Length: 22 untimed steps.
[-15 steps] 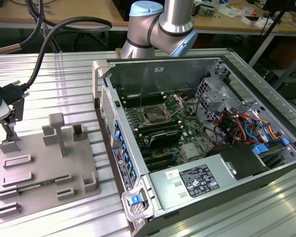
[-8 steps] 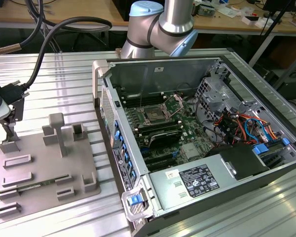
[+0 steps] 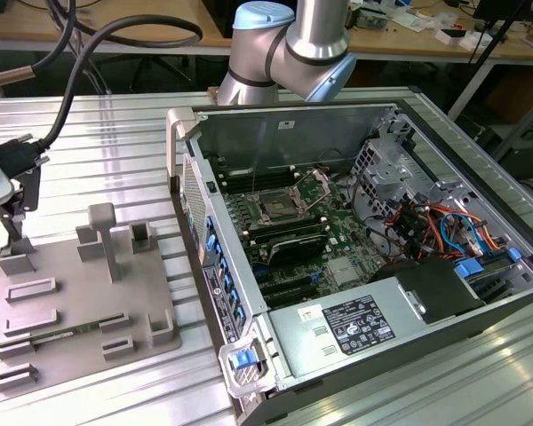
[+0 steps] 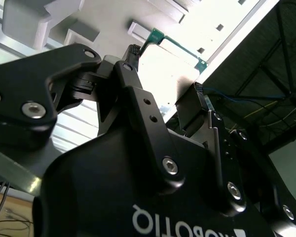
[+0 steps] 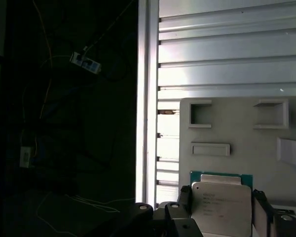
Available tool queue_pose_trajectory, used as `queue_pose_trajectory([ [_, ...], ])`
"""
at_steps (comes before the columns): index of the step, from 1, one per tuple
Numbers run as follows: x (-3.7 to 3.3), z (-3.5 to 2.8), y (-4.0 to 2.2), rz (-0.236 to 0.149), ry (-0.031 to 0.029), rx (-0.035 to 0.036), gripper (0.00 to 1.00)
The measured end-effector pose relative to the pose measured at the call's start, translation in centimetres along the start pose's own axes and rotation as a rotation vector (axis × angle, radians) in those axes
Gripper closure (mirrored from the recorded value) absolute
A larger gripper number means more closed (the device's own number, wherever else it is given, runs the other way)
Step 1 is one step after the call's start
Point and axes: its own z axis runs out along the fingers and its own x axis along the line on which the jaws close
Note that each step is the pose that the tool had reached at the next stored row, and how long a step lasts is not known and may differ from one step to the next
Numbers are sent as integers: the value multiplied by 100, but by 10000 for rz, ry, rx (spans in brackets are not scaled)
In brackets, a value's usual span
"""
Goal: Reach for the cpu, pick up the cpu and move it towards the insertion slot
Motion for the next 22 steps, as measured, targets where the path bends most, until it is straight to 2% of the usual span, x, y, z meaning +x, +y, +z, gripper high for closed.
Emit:
queue_pose_trajectory([
  [7,0,-90,3,0,1,1,45],
  [12,0,-96,3,0,0,0,45],
  [22,0,-196,6,0,0,0,45],
])
